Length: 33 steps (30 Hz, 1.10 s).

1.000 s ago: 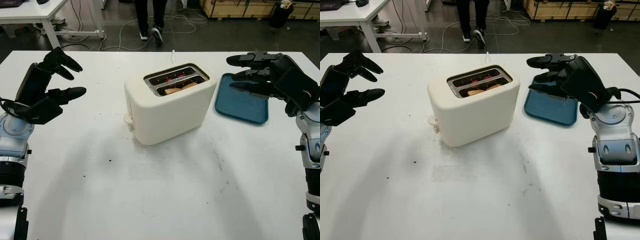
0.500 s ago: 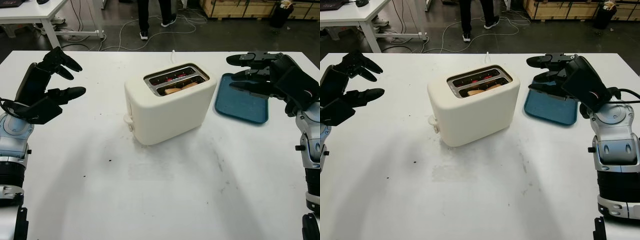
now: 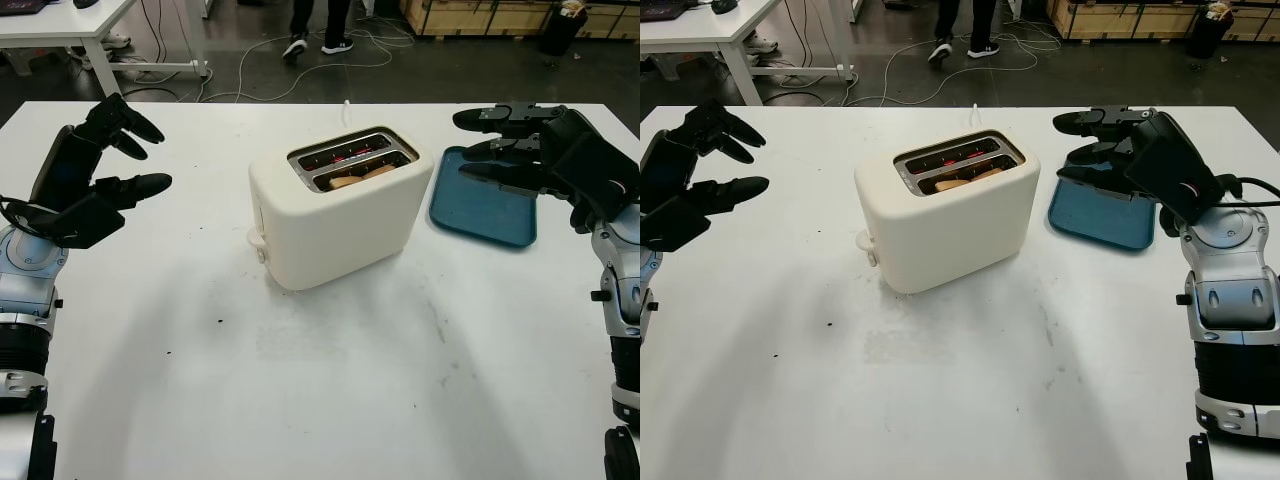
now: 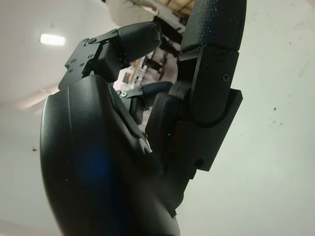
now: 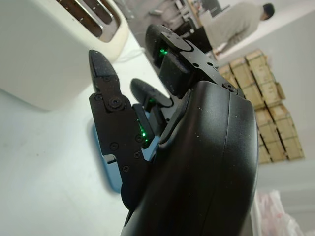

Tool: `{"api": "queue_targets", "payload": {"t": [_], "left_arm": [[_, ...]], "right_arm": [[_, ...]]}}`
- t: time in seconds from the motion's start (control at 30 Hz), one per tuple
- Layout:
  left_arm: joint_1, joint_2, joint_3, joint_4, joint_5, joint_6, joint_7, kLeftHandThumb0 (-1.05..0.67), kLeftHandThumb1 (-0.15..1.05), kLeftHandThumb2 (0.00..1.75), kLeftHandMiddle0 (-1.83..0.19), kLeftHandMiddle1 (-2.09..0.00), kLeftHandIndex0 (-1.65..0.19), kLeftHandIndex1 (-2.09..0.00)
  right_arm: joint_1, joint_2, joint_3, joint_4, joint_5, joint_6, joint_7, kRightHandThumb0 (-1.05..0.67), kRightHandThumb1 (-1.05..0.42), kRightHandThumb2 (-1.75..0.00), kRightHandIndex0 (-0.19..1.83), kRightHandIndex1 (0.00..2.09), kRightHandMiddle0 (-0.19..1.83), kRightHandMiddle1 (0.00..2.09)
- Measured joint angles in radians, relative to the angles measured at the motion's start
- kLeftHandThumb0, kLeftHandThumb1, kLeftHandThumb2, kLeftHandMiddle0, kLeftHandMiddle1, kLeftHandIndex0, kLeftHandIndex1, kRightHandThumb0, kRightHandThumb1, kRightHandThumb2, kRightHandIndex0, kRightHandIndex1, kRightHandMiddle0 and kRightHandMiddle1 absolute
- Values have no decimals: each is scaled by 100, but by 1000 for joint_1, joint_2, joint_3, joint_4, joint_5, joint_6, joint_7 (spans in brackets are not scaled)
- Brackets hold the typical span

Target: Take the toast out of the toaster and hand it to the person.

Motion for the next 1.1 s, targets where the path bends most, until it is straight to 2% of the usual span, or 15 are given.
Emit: {"api": "queue_targets", "payload": {"t": [1.1], "left_arm": [[0, 0, 0, -1, 0, 6, 0, -105, 92, 20, -28, -155, -22, -148]], "right_arm": [[0, 0, 0, 2, 0, 2, 0, -24, -83, 0, 50, 68, 75, 0]]}}
